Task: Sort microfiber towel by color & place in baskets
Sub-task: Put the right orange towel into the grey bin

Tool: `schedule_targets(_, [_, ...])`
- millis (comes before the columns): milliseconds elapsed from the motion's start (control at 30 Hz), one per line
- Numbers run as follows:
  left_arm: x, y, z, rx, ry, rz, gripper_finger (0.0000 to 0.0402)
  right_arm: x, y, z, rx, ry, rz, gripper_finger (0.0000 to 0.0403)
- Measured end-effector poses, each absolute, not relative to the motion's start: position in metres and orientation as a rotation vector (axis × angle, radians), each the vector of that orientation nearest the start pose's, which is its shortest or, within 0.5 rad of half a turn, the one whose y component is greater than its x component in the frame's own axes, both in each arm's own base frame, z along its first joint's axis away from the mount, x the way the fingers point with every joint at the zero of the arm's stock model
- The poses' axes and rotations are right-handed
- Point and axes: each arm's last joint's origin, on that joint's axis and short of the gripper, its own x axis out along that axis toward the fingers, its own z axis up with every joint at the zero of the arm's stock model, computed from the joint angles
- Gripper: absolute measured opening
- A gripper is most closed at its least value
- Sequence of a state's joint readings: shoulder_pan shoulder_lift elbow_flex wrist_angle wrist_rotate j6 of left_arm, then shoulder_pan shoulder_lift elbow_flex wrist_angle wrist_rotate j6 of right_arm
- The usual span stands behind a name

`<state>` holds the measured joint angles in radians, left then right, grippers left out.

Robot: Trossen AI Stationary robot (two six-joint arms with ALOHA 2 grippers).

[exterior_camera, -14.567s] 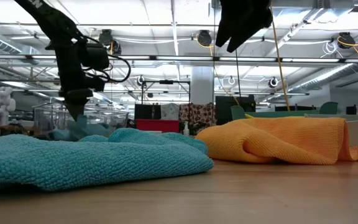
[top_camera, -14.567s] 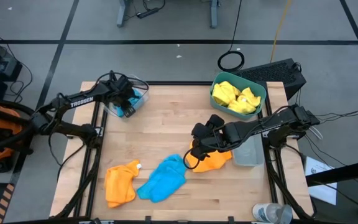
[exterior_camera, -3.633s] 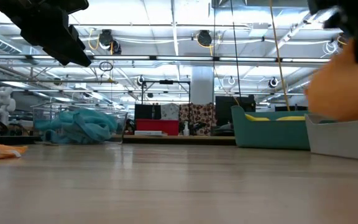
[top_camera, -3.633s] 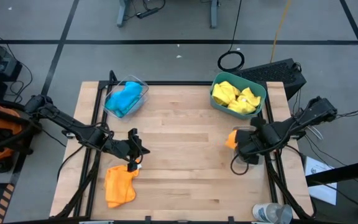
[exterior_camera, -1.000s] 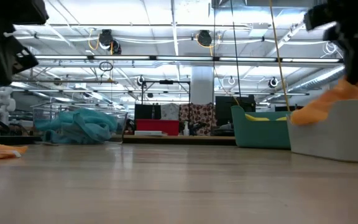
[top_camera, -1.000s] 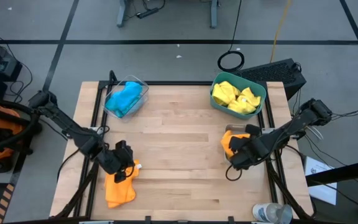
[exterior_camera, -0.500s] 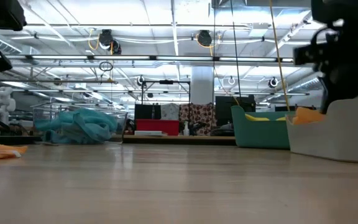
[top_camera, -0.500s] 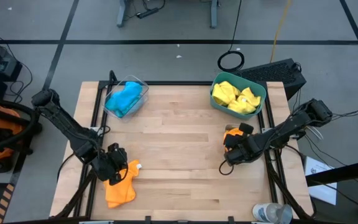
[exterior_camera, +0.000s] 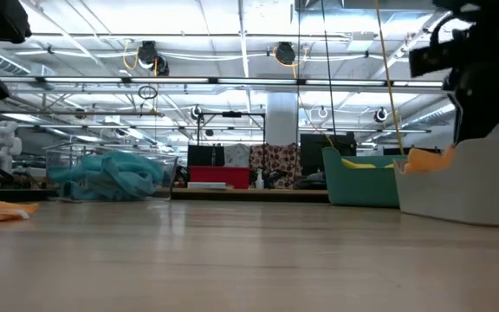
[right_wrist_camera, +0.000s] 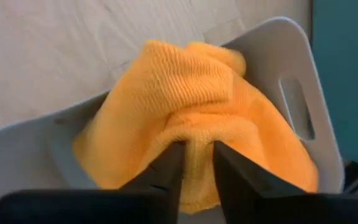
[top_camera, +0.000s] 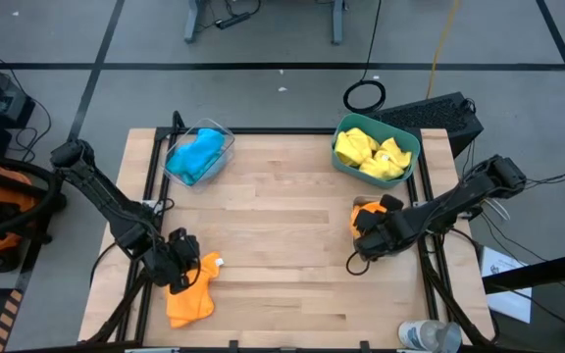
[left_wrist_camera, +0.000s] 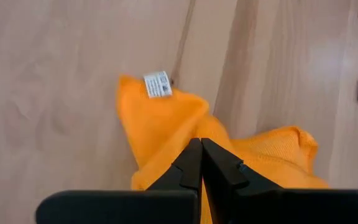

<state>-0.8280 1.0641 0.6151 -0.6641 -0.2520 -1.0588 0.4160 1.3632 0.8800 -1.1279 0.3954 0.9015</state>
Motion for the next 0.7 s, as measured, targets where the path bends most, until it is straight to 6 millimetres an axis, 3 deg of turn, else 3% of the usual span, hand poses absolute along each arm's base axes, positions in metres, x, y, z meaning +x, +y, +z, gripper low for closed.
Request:
schedule_targets(133, [0.123,-0.131,0.195,-0.400,1.171,-0.014,0.0013,0.197,0.076,0.224,0.112,1.281,-0.586,0.0117])
schedule_targets(267, [0.120,-0.135,0.195,-0.411,1.197,-0.038,0.0013,0.208,0.081,0.228,0.124,1.203,-0.503,0.0119])
schedule_targets(367, [0.118,-0.136,0.195,-0.430,1.199,-0.028,0.0013,0.215,0.081,0.223,0.113,1.186,-0.477,0.0092])
schedule_targets(533, [0.115,-0.139,0.194,-0.429,1.202,-0.023,0.0013,0.214,0.070,0.204,0.089,1.249,-0.524,0.0014])
schedule_targets(700, [0.114,-0.140,0.190,-0.392,1.213,0.000,0.0013,0.204,0.055,0.183,0.093,1.319,-0.596,0.0011])
